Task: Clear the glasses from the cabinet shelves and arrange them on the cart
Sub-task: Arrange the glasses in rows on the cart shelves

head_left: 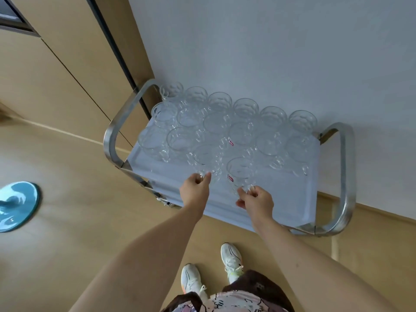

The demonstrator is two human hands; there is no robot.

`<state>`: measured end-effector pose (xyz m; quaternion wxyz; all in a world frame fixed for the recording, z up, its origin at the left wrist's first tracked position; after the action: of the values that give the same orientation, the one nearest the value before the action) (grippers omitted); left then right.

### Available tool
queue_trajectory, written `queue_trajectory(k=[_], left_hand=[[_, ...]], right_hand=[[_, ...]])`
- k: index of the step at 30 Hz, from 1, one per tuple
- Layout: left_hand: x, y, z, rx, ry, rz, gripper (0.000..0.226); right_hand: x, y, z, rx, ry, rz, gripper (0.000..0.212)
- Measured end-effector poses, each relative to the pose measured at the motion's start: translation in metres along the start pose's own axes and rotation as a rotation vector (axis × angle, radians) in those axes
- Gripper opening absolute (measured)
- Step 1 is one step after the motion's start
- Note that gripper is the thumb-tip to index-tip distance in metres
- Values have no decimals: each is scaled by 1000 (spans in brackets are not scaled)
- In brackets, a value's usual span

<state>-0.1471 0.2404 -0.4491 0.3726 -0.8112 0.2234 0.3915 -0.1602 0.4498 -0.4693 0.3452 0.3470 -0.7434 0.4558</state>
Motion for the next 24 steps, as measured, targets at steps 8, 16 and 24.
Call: queue_trajectory(k=[8, 16, 24], left_hand=[[19, 5, 14, -18, -9, -43, 42], [19, 4, 30, 87, 11, -55, 39], [8, 9, 22, 127, 470, 140, 53]], right_hand=[[-11, 16, 6, 53, -27, 23, 46], [-12, 20, 12, 84, -132, -31, 56], [-3, 16, 6, -10, -258, -111, 62]])
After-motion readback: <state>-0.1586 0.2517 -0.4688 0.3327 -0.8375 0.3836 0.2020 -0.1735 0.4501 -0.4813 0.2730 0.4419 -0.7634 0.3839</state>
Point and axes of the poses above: each hand's wrist, its own y-axis towards the middle knuckle, its own z-axis out of the palm, x = y × z, the point moved 5 cm from there along y, towards the middle knuckle, and after that the axes turned 6 degrees about -x, right-handed, at the moved point
